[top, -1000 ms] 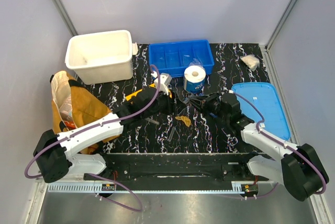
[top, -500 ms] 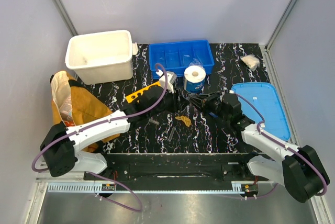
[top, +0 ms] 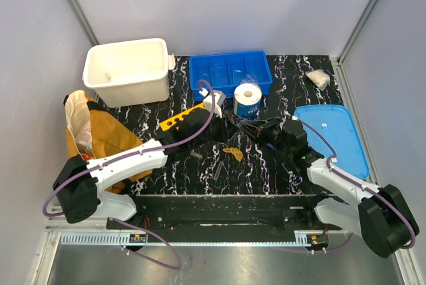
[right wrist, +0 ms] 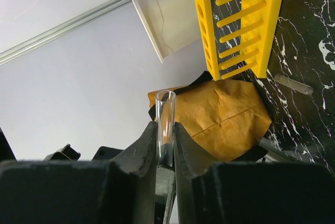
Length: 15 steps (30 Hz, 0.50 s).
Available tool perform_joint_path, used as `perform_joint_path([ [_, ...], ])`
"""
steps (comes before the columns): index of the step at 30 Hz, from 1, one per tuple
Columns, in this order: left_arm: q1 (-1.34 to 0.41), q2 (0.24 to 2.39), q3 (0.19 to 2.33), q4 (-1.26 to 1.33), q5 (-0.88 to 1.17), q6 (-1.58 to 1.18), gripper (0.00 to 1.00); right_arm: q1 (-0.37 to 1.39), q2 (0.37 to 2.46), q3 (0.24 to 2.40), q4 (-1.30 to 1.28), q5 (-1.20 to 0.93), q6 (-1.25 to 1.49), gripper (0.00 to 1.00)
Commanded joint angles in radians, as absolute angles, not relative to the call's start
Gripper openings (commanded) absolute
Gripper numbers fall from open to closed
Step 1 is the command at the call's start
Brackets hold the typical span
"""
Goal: Organize the chemistry lab equipment
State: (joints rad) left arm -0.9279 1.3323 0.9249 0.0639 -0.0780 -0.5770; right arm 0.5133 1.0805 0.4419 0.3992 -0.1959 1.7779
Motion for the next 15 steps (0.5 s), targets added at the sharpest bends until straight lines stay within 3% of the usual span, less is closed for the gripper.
perform_joint_path([
  [1, -0.934, 1.335, 0.995, 0.057, -0.101, -0.578, 0.17, 0.520, 1.072, 0.430, 0.453, -0.180, 1.773, 0.22],
  [7, -0.928, 1.315, 1.057, -0.086, -0.140, -0.535, 0.14, 0.520, 1.008, 0.402, 0.387, -0.150, 1.714, 0.28],
  [15, -0.830, 1.313, 1.195, -0.404, -0.138, -0.465, 0.15, 0.520, 0.868, 0.426, 0.168, -0.160, 1.418, 0.57],
])
